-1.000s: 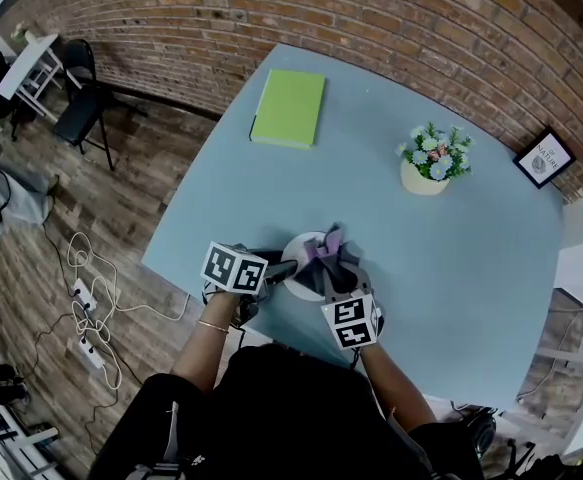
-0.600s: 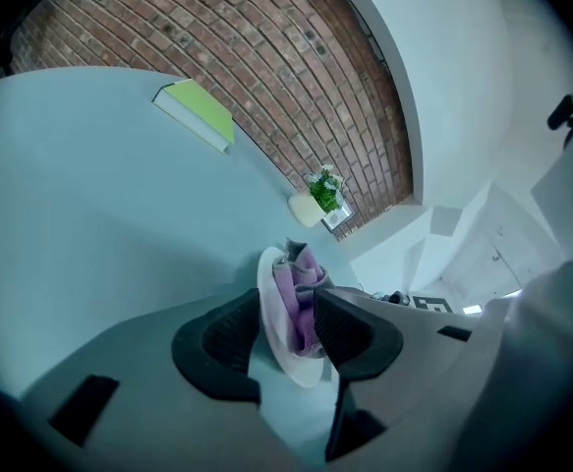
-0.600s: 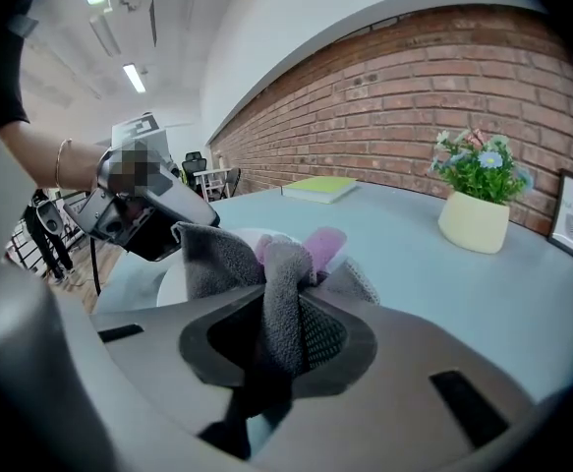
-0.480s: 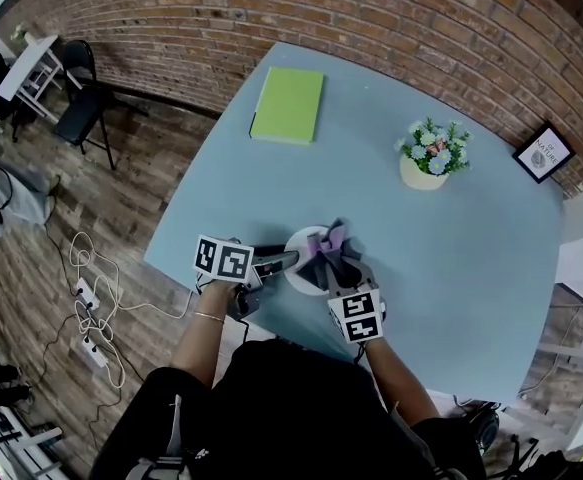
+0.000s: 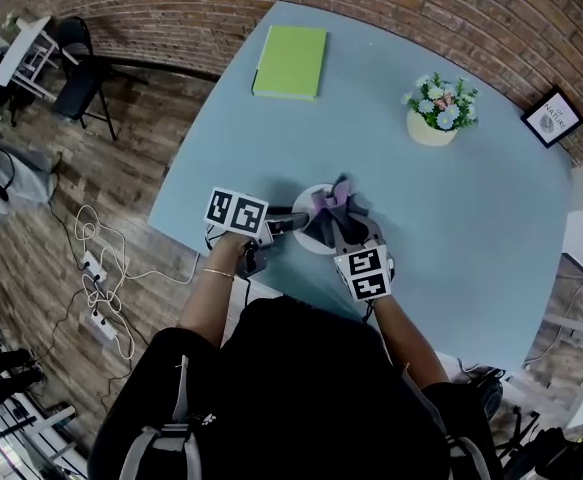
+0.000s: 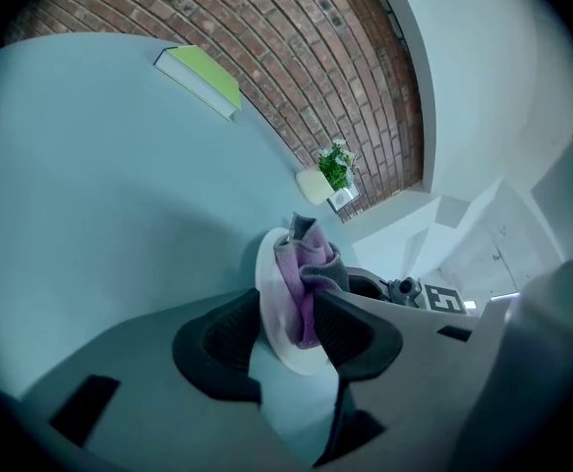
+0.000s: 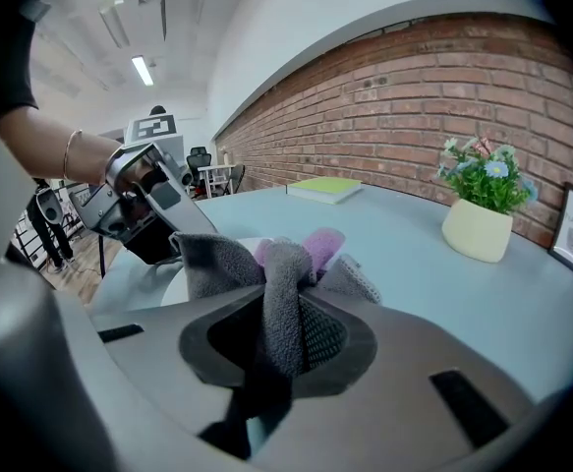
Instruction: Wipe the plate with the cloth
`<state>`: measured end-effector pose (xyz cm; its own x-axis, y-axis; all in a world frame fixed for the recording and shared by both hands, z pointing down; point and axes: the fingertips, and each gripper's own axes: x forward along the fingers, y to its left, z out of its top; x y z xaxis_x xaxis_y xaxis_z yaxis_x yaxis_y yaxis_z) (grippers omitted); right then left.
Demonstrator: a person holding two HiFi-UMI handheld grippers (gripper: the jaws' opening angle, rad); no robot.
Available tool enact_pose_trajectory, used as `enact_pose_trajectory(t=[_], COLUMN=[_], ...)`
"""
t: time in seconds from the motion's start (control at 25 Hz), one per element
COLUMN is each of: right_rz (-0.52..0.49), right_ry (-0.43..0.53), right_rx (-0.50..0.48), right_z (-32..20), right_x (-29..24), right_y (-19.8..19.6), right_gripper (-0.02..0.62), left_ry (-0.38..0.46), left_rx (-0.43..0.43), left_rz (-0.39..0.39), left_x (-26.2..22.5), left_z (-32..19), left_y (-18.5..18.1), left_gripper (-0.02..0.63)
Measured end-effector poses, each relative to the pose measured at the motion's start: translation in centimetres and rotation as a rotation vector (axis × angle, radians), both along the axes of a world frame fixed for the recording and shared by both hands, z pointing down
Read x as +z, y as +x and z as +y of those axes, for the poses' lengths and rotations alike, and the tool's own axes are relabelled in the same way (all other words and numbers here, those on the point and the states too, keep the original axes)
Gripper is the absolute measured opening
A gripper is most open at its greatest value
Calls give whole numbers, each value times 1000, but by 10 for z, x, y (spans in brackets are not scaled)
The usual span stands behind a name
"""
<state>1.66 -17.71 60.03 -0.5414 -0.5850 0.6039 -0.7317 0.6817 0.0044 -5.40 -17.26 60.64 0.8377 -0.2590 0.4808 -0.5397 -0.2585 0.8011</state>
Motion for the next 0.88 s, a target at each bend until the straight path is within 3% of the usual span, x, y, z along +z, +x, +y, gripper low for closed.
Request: enact_pose_trajectory(t=[0.08,0.12,0.32,0.52,0.68,0.88], right_rz=[-4,-6,-19,-97,-84,-87], right_ry=[3,7,36,28,60,95], right_rx=[3,4,12,52,56,80], right_z=[0,0,0,2,6,8], right_x=[0,0,-1,-8,-19,-34], right_y=[1,2,4,11,16,24], right_gripper=[60,60,60,61,60,60], left_ry=[20,32,62,94,112,158], left_rx=[-24,-35,-62,-109,-146,-135], left_rz=[-30,-42,-31,31,106,117], left_x=[1,1,-6,-21,-33,-47], left_z=[-3,-4,-6,-5,-3,-4], left_y=[-3,-4,-3,1,5,10], left_gripper=[128,50,38,26,20,20])
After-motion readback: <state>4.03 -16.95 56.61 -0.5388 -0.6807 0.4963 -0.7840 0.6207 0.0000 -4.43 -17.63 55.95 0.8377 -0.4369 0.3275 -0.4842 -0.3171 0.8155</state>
